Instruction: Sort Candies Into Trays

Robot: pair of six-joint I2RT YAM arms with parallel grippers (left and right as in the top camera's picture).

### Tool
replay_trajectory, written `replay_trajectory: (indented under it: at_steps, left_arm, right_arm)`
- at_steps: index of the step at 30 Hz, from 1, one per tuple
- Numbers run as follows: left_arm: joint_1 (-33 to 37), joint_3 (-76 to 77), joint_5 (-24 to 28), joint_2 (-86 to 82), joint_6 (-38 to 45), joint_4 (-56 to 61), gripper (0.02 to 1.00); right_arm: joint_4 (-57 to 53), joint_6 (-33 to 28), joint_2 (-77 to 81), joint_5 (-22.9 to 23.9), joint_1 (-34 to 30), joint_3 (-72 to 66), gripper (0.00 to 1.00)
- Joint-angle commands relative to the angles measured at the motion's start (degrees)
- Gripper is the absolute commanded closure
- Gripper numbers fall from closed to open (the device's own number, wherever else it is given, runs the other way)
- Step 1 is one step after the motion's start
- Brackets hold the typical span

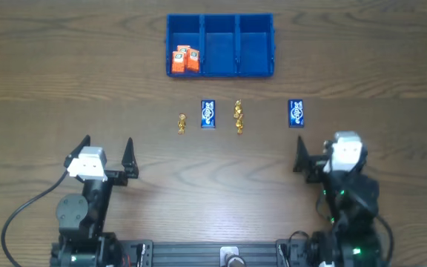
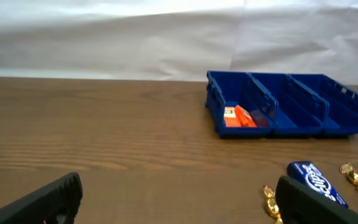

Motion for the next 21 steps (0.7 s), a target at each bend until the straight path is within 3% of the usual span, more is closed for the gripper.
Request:
replay_trajectory:
  at_steps: [1, 6, 10, 21]
  left_arm:
    - [0.3, -1.0, 1.9, -0.5, 0.8, -2.1, 0.02]
    - [0.3, -1.0, 1.9, -0.5, 0.8, -2.1, 0.02]
    - [0.3, -1.0, 1.9, -0.5, 0.8, -2.1, 0.02]
    - [0.3, -1.0, 1.9, -0.5, 0.9, -2.1, 0.02]
  right_arm:
    - [-9.5, 3.6, 22.9, -1.1, 0.1, 22.8, 0.003]
    - [-22.8, 3.6, 45.4, -1.0, 0.1, 41.1, 0.001]
    - [-28.7, 3.6, 58.9, -1.0, 0.1, 48.0, 0.001]
    - [-26.7, 6.4, 82.7, -1.0, 0.1, 48.4, 0.001]
